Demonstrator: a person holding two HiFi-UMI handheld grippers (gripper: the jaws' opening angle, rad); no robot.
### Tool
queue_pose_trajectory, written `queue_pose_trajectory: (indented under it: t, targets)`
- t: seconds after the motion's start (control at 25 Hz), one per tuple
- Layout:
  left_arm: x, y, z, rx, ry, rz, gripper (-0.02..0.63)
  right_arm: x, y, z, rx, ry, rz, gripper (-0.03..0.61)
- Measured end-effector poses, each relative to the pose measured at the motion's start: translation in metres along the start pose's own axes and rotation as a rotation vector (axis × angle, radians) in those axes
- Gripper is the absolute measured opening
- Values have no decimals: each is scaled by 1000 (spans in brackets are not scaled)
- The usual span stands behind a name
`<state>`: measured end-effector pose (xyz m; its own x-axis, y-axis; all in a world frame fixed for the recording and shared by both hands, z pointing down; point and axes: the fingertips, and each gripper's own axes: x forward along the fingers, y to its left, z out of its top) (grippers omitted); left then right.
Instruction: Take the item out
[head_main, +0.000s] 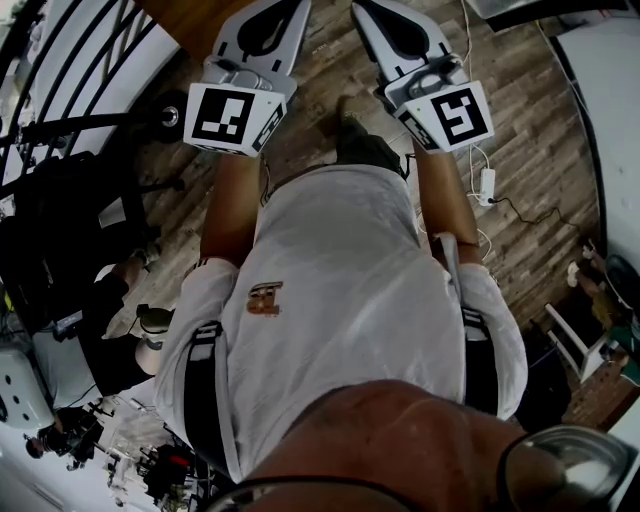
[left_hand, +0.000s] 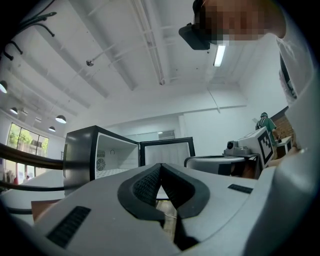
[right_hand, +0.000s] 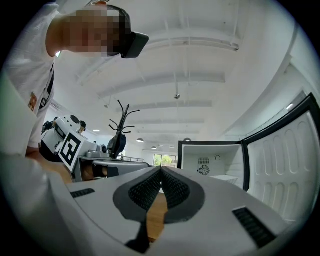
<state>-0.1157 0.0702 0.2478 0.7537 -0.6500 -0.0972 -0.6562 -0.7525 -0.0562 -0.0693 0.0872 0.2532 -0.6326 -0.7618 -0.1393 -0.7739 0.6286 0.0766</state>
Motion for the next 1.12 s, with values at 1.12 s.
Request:
queue_pose_trajectory:
  t: [1.12]
  targets:
    - [201, 87, -26, 47, 20, 180, 18, 95, -208, -30, -30, 9, 141, 34]
